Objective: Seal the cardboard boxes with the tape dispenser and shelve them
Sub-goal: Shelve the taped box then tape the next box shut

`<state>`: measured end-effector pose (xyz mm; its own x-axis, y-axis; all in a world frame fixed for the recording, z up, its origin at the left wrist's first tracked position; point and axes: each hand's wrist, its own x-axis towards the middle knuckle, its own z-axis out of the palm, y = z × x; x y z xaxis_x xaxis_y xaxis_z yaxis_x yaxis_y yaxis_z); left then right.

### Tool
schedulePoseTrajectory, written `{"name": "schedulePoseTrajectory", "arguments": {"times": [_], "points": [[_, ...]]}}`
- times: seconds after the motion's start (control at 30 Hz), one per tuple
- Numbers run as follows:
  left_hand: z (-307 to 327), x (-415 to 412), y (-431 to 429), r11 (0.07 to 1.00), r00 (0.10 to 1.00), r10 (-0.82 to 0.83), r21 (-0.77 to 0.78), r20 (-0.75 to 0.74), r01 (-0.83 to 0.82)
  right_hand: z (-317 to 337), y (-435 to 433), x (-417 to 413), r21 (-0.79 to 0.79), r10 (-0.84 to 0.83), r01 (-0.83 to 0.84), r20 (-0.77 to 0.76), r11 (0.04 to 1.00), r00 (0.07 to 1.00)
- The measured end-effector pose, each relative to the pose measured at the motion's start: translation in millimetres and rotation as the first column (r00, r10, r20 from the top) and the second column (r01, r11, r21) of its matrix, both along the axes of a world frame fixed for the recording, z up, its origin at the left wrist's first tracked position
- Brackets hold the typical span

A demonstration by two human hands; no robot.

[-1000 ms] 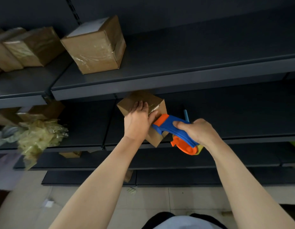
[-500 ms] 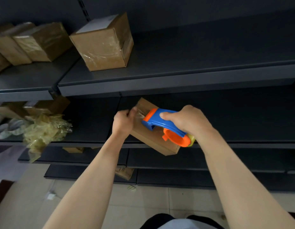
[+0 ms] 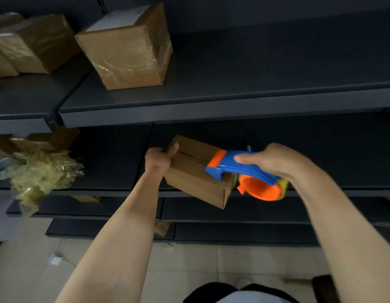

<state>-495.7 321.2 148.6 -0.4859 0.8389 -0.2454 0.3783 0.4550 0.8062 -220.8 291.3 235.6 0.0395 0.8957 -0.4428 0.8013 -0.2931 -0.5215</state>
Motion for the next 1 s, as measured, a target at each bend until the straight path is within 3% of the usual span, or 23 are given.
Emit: {"name": "schedulePoseTrajectory", "arguments": {"times": [0.1,0.27,0.5,0.73,0.83,0.87,0.93,1.0], "points": [[-2.4,-3.3,3.9,0.999,0.999,-0.033,-0.007,-0.015,0.033,-4.5,-10.3,50.7,-0.085,-0.023,0.024,0.013,0.996,1.0],[-1.3,-2.7,2.6,0.999,0.997,-0.045,-0.014,-0.066,0.044,-12.1,-22.6,72.8,-0.154,-0.003,-0.012,-0.092,0.988,0.996],[2.9,-1.7,1.6,0.998,0.995,-0.063,-0.029,-0.074,0.061,-10.9,-23.7,86.6,-0.142,-0.014,0.004,-0.07,0.99,0.997],[-0.1,-0.9,2.7,0.997,0.993,-0.06,-0.047,-0.101,0.056,-19.1,-10.8,40.7,-0.096,0.042,-0.027,0.166,0.995,0.985],[-0.5,-0.2,2.4,0.997,0.991,-0.069,-0.052,-0.117,0.063,-18.2,-9.9,16.7,0.001,0.146,-0.168,0.489,0.986,0.86],[-1.1,-0.4,1.7,0.996,0.99,-0.073,-0.051,-0.122,0.067,-22.2,-13.7,11.1,-0.005,0.162,-0.189,0.535,0.982,0.829],[-0.3,-0.9,1.6,0.998,0.992,-0.056,-0.044,-0.113,0.051,-33.2,-14.8,7.9,0.03,0.113,-0.145,0.479,0.989,0.871],[0.2,1.0,1.8,0.996,0.99,-0.063,-0.066,-0.123,0.055,-42.8,-17.0,12.8,0.147,-0.039,-0.022,0.398,0.989,0.917]]}}
